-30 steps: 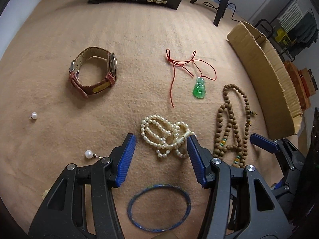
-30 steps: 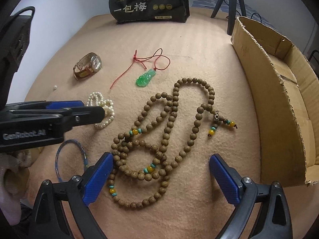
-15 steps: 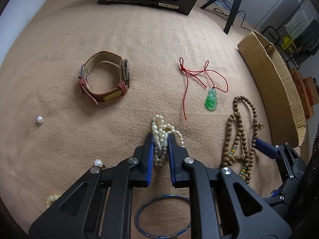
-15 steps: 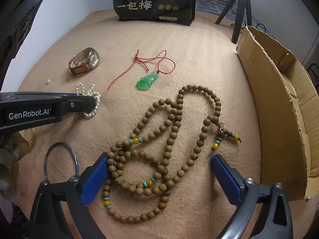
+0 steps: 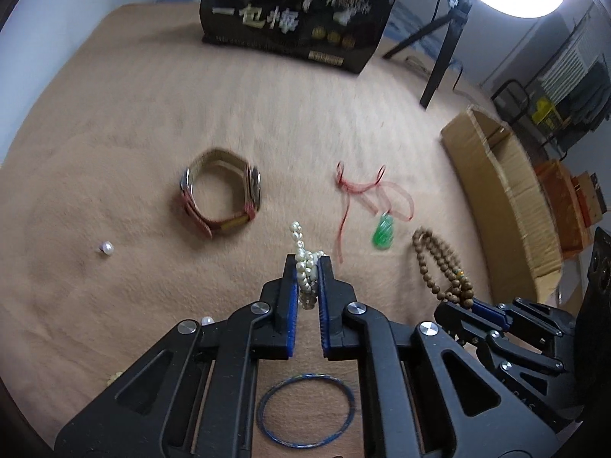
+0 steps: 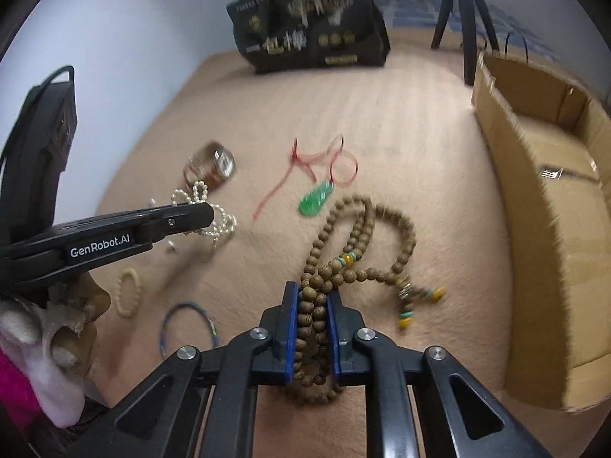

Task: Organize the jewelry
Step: 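Close the left tool on the pearl necklace while the right tool grasps the brown beads, then carry both strands over the cardboard box and open both tools to drop them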

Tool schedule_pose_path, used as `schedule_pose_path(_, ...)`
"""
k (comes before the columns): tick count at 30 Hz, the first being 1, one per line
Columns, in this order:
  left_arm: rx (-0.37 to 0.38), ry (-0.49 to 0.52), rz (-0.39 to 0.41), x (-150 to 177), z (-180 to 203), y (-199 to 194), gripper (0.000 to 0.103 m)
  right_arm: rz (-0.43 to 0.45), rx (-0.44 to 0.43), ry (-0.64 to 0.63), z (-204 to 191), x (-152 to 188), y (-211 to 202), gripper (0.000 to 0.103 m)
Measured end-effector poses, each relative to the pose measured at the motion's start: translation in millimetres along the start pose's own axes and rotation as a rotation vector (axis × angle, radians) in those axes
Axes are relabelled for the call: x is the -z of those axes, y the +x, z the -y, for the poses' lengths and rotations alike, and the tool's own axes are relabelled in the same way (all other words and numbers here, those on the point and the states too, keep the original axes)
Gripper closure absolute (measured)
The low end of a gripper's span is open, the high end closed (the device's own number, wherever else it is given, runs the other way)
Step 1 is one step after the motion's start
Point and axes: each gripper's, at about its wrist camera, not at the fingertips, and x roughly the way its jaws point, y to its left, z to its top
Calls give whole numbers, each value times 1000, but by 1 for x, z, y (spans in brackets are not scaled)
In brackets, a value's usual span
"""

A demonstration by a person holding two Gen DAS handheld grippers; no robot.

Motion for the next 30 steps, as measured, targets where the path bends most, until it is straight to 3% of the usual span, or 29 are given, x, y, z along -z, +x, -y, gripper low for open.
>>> schedule_pose_path(11,60,6,119,-18,20,-46,98,173,-11,-73,-18,-19,-62,92)
schedule_pose_path(30,126,60,229,-32,76,-80,98,427,59,-7,21,-34,-161,92)
